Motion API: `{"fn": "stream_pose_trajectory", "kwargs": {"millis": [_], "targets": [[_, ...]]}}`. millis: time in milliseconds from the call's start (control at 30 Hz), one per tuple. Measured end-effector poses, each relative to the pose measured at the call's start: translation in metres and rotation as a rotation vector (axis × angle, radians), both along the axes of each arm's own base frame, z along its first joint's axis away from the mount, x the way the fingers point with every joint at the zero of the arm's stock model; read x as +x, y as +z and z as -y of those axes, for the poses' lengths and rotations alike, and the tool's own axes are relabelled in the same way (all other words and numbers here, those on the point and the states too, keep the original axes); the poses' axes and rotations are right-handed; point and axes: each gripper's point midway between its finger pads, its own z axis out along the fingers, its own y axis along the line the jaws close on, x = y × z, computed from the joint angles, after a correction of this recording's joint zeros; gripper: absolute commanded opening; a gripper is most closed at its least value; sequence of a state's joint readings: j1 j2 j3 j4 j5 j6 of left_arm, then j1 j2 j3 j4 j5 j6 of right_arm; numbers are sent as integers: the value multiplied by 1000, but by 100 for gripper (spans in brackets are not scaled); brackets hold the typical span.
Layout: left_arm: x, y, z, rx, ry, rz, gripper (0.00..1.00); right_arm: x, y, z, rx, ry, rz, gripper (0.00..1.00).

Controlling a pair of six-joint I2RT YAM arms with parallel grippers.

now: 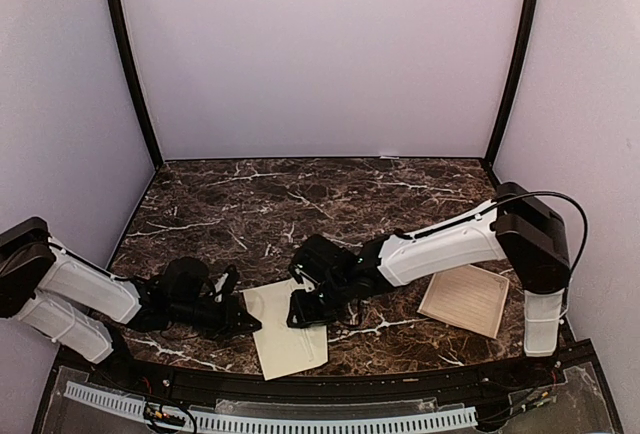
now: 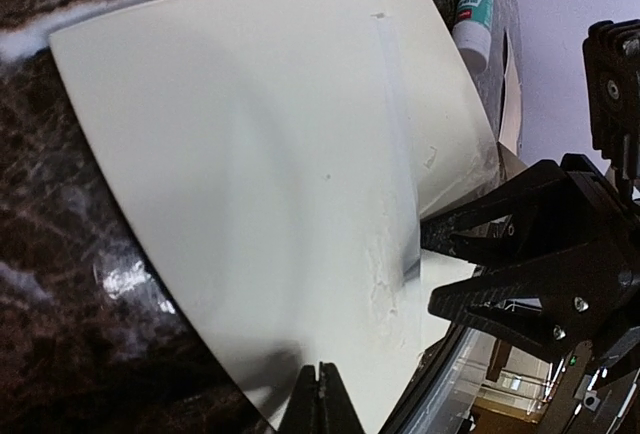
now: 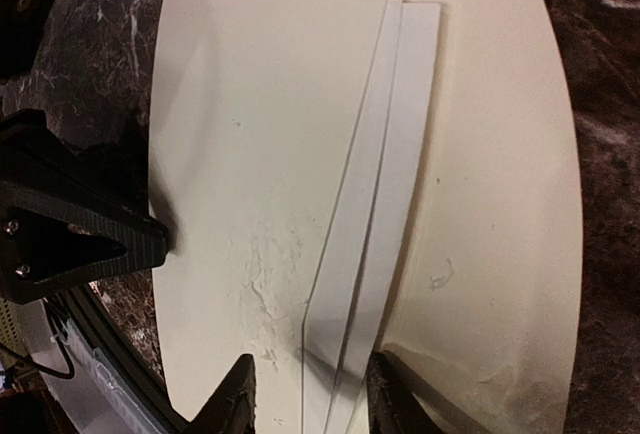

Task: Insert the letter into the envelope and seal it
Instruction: Place the letter in the envelope.

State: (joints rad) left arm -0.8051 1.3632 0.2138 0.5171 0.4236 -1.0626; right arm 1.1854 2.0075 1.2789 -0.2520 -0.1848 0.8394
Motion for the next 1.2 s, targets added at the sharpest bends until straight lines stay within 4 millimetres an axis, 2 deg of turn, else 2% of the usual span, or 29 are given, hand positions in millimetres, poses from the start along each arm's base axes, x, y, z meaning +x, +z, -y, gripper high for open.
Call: {"fn": "stream_pose_trajectory", "kwargs": {"millis": [233, 400, 500, 733, 967, 1067, 1200], "targets": [[4, 14, -3, -9, 19, 43, 20, 5, 12, 19, -63, -22, 49, 41], [5, 27, -6, -28, 35, 73, 27, 7, 18, 21, -63, -30, 63, 42], [2, 24, -9, -24, 38, 62, 30, 7, 17, 23, -70, -33, 65, 49], [-8, 10, -17, 13, 42, 7, 38, 7, 16, 23, -75, -27, 68, 50], [-10, 7, -13, 12, 25, -8, 39, 7, 6, 23, -94, -25, 60, 45], [-10, 7, -9, 7, 14, -11, 37, 6, 0, 22, -102, -21, 55, 43], [-9, 6, -6, 5, 8, -14, 32, 4, 3, 16, -89, -13, 55, 41]]}}
